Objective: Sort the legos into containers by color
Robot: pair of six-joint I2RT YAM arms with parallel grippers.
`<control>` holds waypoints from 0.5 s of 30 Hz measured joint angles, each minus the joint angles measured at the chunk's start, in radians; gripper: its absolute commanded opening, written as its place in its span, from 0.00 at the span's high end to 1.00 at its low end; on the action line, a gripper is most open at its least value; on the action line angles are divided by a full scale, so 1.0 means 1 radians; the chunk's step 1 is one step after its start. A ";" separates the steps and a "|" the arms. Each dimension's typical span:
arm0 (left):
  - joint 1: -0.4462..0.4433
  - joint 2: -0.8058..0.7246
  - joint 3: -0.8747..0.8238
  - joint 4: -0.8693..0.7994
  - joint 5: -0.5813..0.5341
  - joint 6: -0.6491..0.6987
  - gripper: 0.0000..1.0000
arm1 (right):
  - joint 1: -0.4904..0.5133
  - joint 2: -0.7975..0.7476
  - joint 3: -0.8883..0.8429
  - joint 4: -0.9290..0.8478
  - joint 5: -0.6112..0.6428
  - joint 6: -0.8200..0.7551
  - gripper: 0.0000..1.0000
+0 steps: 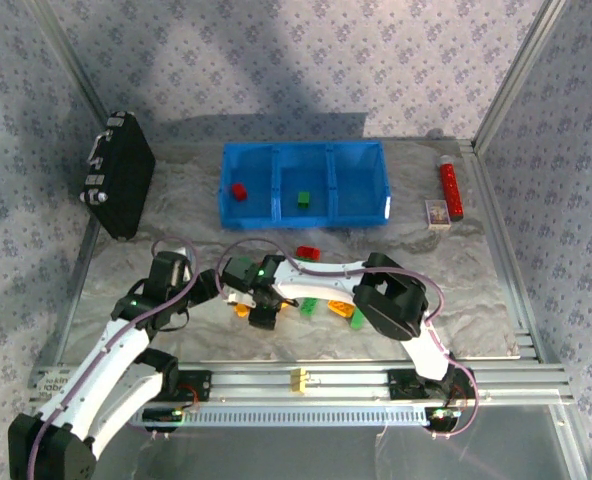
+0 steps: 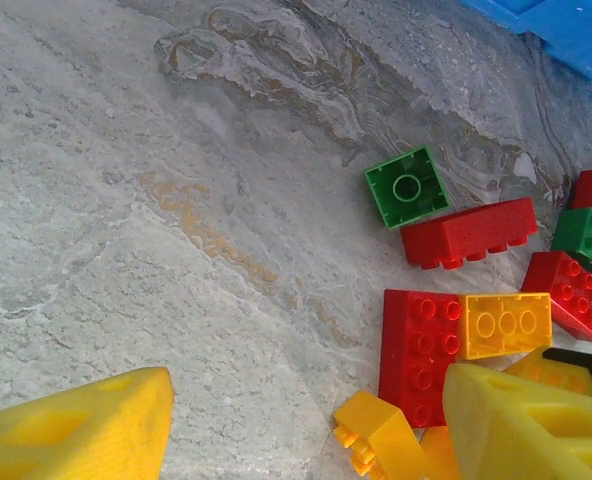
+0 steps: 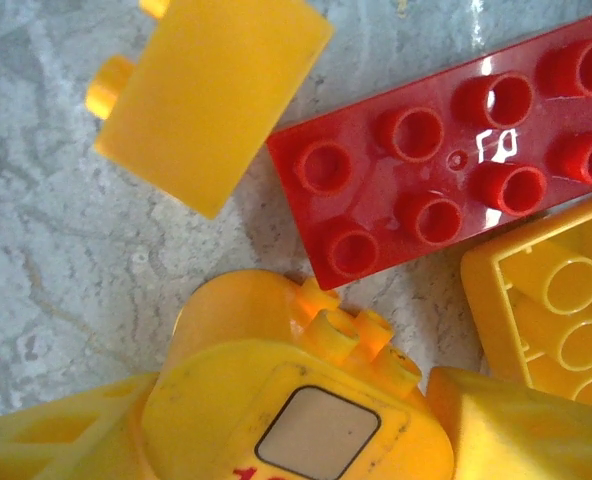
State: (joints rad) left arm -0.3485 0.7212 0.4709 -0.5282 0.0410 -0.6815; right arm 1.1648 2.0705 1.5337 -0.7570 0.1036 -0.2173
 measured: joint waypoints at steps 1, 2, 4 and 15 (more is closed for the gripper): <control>0.000 -0.001 0.000 0.000 0.000 0.000 0.28 | 0.000 0.002 0.000 0.001 0.003 -0.001 0.38; 0.000 -0.001 0.000 0.000 0.000 0.000 0.28 | 0.000 0.003 0.000 0.002 0.006 -0.001 0.42; 0.002 -0.002 -0.001 0.000 0.000 0.000 0.28 | 0.000 0.003 0.000 0.003 0.011 -0.002 0.48; 0.002 -0.002 -0.001 0.000 0.000 0.005 0.28 | -0.012 -0.109 -0.083 0.005 0.013 0.032 0.56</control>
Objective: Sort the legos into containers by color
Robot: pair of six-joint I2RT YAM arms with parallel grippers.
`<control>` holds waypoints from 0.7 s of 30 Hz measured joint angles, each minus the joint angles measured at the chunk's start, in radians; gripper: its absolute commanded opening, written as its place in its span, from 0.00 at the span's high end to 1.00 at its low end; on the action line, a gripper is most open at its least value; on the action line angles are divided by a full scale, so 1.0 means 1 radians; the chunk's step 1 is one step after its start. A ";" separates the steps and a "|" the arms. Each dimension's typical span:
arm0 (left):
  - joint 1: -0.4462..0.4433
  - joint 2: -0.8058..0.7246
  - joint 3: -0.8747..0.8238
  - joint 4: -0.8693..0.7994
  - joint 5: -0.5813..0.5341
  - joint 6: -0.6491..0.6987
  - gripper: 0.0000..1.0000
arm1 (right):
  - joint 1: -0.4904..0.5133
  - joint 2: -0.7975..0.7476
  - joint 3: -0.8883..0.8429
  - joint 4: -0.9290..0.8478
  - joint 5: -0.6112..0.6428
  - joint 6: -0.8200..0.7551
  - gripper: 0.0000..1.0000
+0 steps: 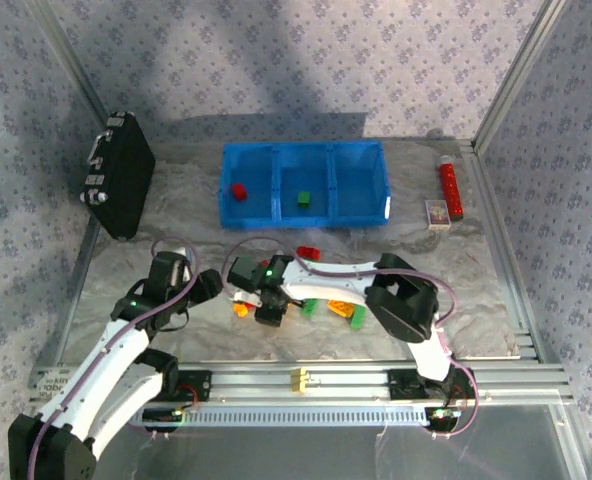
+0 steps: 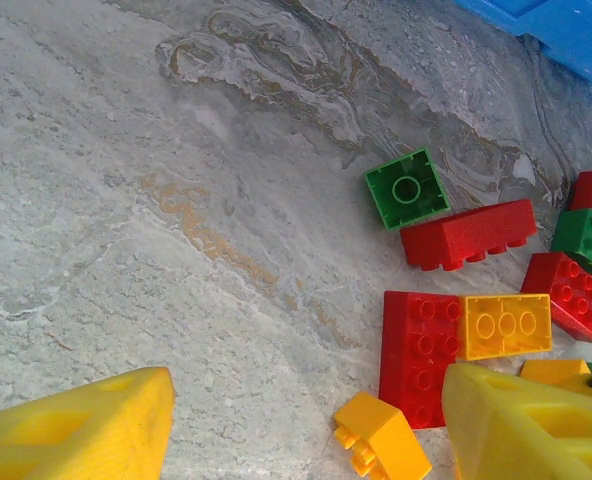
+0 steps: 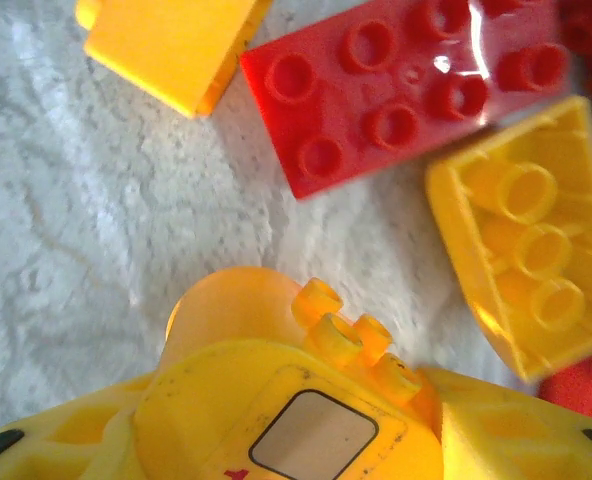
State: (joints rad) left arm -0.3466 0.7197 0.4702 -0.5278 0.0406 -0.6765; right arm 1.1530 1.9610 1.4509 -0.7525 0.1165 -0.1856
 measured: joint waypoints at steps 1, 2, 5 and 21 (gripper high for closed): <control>0.000 0.000 0.000 0.000 0.000 0.002 0.29 | -0.005 -0.029 -0.011 0.001 0.000 0.006 0.56; 0.000 0.000 0.000 0.000 0.000 0.003 0.29 | -0.016 -0.066 -0.024 0.001 -0.002 0.013 0.57; 0.000 0.000 0.000 0.000 0.000 0.010 0.29 | -0.067 -0.181 -0.053 0.007 -0.011 0.033 0.57; -0.185 0.139 0.037 0.032 -0.072 0.012 0.29 | -0.649 -0.344 -0.042 0.056 0.000 0.223 0.57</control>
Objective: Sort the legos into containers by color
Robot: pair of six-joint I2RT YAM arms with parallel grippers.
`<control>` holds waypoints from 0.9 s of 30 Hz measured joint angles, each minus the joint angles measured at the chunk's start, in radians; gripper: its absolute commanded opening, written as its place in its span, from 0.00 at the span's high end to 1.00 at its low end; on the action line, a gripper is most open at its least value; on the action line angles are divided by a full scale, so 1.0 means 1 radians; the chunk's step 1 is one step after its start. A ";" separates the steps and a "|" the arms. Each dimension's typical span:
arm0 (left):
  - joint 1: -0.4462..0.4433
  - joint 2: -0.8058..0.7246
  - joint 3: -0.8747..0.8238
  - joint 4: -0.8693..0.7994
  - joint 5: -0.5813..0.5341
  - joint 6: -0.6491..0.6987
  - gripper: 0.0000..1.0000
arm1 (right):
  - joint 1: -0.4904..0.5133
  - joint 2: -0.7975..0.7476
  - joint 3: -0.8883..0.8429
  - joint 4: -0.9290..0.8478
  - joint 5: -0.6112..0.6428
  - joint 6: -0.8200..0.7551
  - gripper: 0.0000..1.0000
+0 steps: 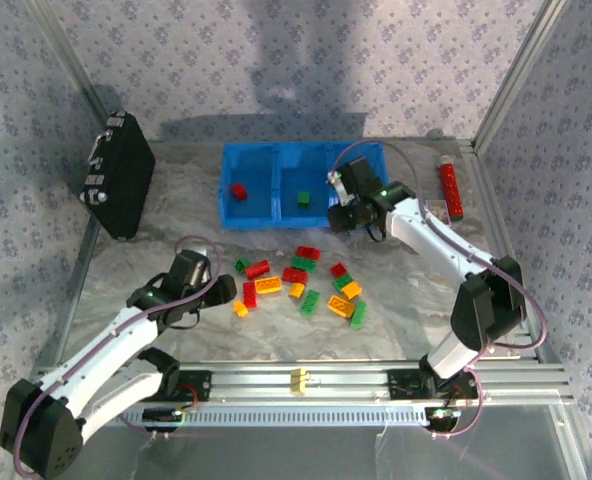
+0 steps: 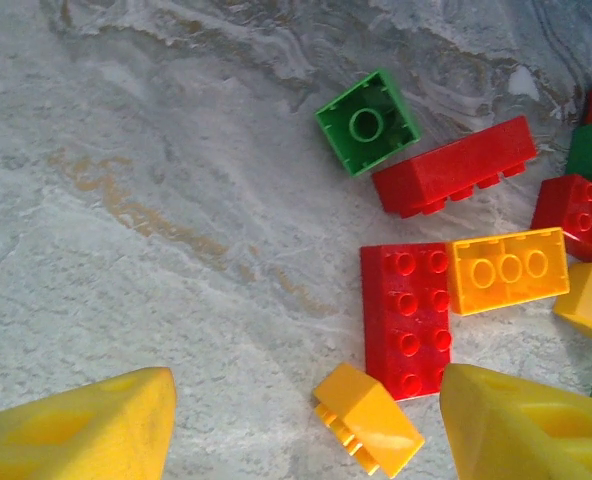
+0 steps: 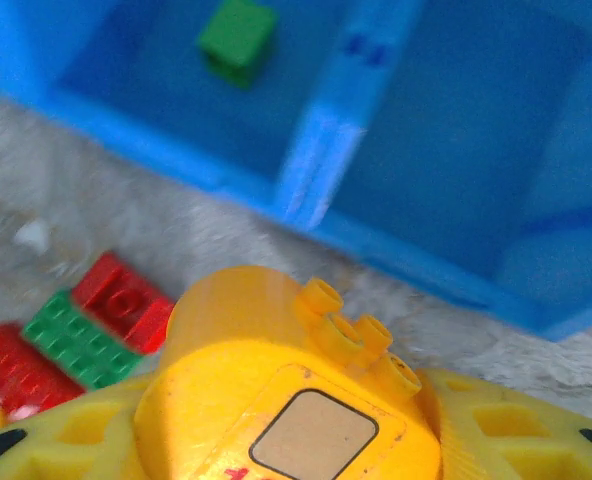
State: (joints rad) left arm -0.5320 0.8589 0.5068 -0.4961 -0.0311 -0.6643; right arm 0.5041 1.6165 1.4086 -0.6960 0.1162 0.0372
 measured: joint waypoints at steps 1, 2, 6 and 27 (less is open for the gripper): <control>-0.010 0.010 0.008 0.003 -0.004 0.000 0.29 | -0.025 0.020 0.024 -0.004 0.005 0.009 0.57; -0.018 0.019 0.015 0.007 -0.008 0.000 0.29 | -0.043 0.039 0.044 -0.006 0.009 0.017 0.57; -0.047 0.043 0.028 0.025 -0.019 -0.001 0.29 | -0.106 0.140 0.156 -0.024 0.022 0.036 0.56; -0.118 0.152 0.037 0.036 -0.034 -0.018 0.29 | -0.086 0.081 0.143 0.012 0.082 0.056 0.11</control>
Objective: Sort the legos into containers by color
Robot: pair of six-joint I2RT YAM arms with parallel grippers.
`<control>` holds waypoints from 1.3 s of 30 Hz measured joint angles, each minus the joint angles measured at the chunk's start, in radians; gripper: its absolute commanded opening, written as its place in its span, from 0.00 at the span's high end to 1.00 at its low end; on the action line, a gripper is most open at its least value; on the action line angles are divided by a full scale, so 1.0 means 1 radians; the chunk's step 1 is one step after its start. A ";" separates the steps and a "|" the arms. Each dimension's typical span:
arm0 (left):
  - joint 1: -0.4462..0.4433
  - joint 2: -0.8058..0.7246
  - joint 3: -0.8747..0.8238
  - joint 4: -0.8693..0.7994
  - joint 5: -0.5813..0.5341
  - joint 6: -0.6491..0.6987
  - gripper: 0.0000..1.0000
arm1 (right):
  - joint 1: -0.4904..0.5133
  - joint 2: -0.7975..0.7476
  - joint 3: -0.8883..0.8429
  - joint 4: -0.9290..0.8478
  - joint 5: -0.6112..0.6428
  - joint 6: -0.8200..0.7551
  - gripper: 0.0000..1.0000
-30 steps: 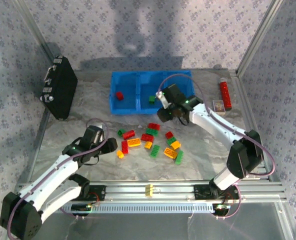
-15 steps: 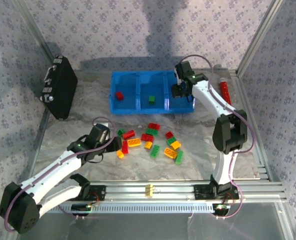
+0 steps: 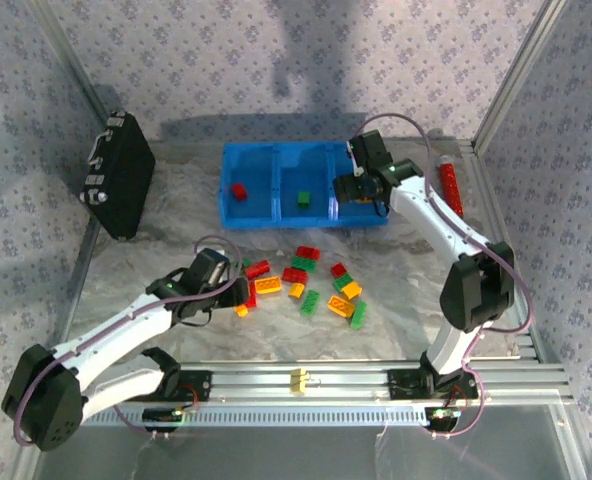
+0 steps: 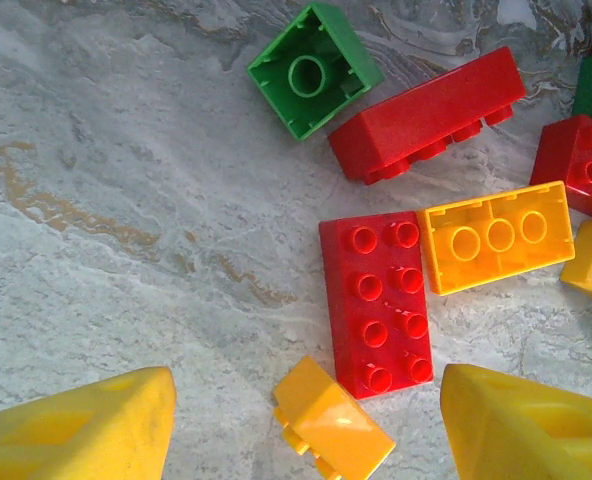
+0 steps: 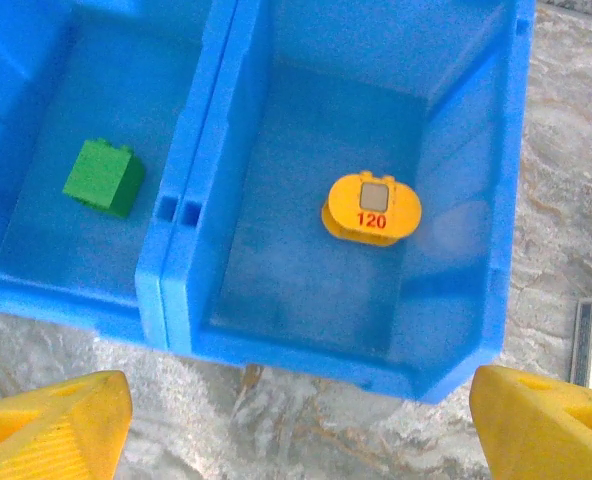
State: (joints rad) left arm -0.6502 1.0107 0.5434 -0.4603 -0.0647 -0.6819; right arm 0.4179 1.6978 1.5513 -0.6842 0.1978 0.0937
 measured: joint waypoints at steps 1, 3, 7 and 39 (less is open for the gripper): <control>-0.001 0.010 0.002 0.005 0.001 0.000 0.29 | 0.004 -0.021 -0.028 0.007 -0.003 0.000 0.11; -0.005 0.030 0.005 0.018 0.006 0.000 0.29 | 0.012 -0.056 -0.075 0.016 -0.008 0.001 0.11; -0.022 0.089 0.024 0.030 0.019 0.000 0.29 | 0.037 -0.102 -0.143 0.034 -0.015 0.005 0.13; -0.053 0.417 0.148 0.045 0.019 0.054 0.51 | 0.038 -0.250 -0.436 0.148 -0.047 0.076 0.18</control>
State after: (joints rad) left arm -0.7036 1.4281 0.6914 -0.4156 -0.0452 -0.6277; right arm 0.4557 1.4475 1.1149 -0.5362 0.1505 0.1696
